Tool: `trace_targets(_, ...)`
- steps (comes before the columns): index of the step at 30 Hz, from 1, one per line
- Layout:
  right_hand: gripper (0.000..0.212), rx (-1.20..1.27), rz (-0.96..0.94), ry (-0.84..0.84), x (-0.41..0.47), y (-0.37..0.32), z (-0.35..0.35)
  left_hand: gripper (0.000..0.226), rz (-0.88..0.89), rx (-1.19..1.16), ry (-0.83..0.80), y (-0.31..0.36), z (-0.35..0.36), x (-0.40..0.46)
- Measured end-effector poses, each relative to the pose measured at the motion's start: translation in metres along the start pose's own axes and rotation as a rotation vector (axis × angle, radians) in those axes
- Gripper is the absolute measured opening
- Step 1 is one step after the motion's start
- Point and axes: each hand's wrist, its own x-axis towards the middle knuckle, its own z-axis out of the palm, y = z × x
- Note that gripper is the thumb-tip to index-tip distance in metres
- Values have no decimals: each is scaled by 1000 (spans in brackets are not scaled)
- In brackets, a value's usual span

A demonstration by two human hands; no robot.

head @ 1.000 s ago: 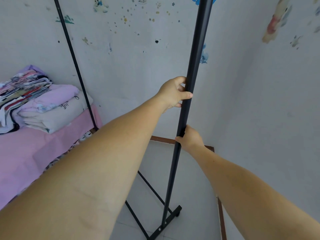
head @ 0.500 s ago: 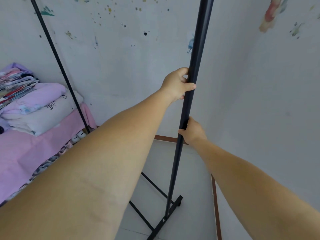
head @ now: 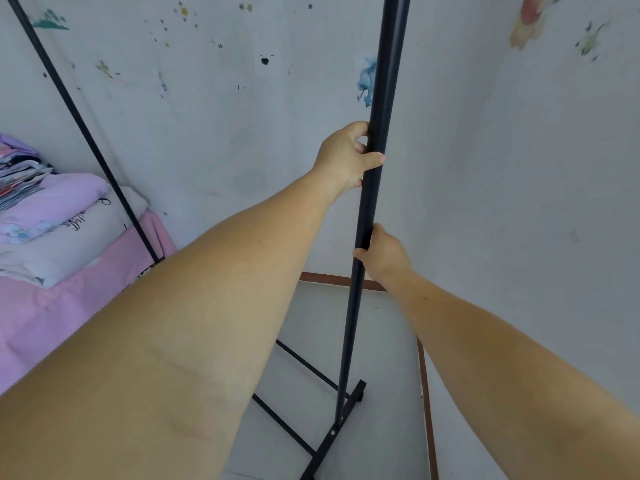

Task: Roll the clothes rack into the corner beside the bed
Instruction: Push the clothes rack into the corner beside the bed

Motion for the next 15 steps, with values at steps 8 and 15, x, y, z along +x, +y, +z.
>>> trace_targets(8,34,2,25,59,32,12,-7,37,62,38,-17,-3,16,40)
trace_targets(15,32,-11,97,113,61,19,-14,38,92,71,-56,-11,28,77)
